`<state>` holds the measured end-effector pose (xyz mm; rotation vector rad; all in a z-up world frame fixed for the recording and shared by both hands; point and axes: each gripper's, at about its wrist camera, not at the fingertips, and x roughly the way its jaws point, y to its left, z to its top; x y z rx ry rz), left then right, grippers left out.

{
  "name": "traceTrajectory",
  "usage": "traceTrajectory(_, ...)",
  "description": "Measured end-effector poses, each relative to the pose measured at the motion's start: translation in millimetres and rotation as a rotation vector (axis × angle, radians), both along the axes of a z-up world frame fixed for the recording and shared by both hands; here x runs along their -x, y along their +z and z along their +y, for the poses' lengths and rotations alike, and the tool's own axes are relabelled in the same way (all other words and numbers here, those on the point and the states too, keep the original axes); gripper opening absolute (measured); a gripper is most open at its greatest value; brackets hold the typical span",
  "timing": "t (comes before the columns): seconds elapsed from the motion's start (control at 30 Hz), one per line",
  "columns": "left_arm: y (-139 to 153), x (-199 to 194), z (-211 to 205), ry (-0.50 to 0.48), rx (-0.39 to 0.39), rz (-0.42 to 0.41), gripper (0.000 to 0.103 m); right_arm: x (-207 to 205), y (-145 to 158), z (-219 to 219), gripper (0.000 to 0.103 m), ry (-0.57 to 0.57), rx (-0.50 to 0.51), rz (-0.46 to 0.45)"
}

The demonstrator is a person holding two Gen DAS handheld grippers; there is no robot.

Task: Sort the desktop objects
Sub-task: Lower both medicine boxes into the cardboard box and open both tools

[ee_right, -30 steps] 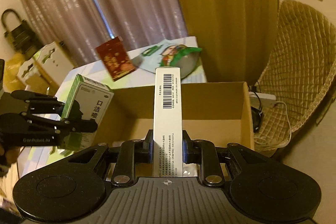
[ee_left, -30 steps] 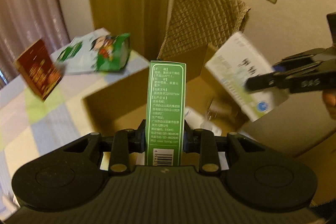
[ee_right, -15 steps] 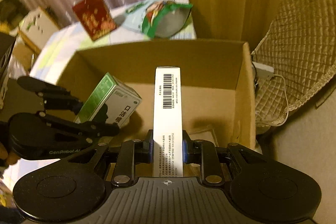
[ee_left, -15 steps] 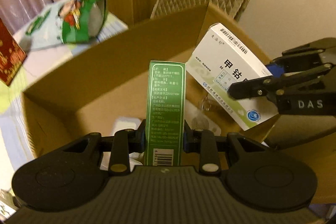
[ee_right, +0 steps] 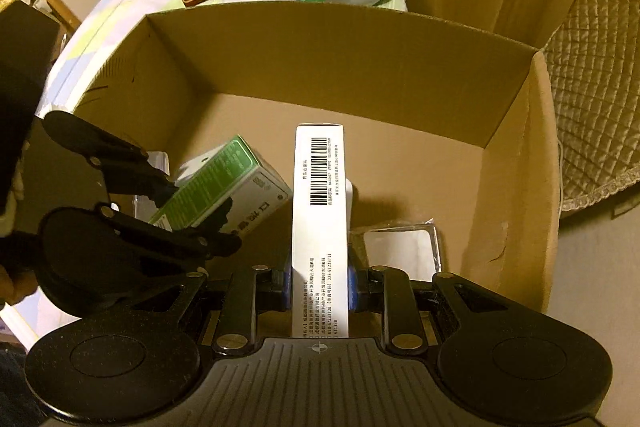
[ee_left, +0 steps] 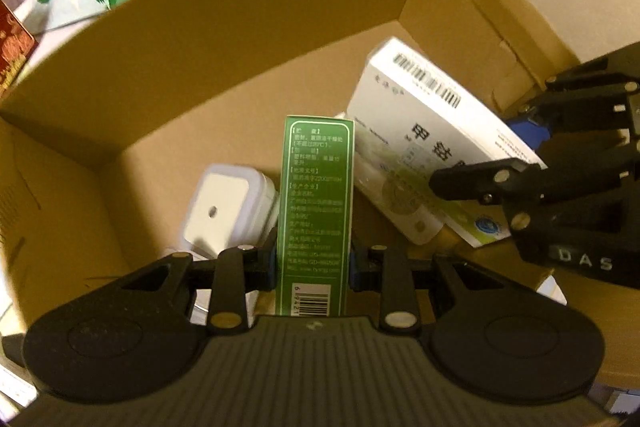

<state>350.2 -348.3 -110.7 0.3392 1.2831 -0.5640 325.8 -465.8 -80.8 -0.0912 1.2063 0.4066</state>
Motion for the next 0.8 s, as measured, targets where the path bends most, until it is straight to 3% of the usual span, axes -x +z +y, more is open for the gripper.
traceTrajectory(0.37,-12,-8,12,0.024,-0.007,0.057,0.026,-2,-9,15,0.024,0.009,0.012,0.032)
traceTrajectory(0.8,-8,-9,28,0.033,-0.021,0.057,0.027,-6,-14,23,0.024,-0.003,0.022,0.044)
